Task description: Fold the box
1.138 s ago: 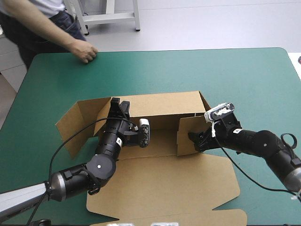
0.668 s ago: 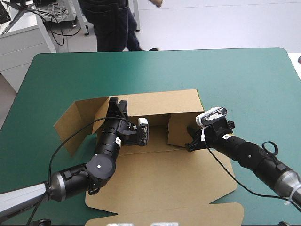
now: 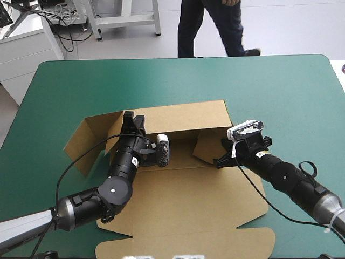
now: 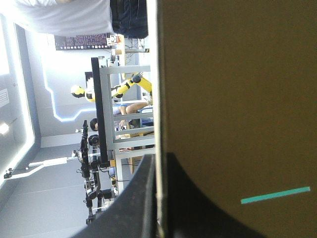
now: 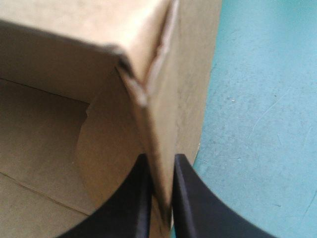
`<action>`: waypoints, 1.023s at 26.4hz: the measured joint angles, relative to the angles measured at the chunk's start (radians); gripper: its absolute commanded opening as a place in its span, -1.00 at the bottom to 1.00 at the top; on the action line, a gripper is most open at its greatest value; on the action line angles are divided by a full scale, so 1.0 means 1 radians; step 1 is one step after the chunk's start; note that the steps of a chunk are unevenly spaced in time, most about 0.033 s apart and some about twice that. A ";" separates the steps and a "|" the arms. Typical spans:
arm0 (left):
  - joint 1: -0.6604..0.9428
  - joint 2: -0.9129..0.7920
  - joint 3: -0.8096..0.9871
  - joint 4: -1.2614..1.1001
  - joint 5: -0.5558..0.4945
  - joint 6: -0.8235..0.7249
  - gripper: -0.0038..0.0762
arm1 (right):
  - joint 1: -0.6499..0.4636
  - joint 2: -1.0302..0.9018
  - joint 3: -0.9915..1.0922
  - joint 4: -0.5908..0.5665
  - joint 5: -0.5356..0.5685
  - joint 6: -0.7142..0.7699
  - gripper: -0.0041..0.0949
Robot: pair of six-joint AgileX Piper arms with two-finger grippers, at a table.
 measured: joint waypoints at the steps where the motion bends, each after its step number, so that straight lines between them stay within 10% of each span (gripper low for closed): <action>1: 0.000 0.000 0.000 0.000 0.000 0.000 -0.93 | 0.000 0.000 0.000 0.000 0.000 0.000 -0.60; 8: 0.000 0.000 0.000 0.008 -0.011 0.000 -0.93 | 0.002 0.000 0.000 -0.010 0.074 -0.001 0.87; 18: 0.000 0.000 0.000 0.014 -0.014 0.000 -0.93 | 0.005 -0.003 0.000 -0.044 0.174 0.021 0.81; 27: 0.000 0.000 0.000 0.014 -0.007 0.000 -0.93 | 0.007 -0.046 0.000 -0.271 0.477 0.334 0.71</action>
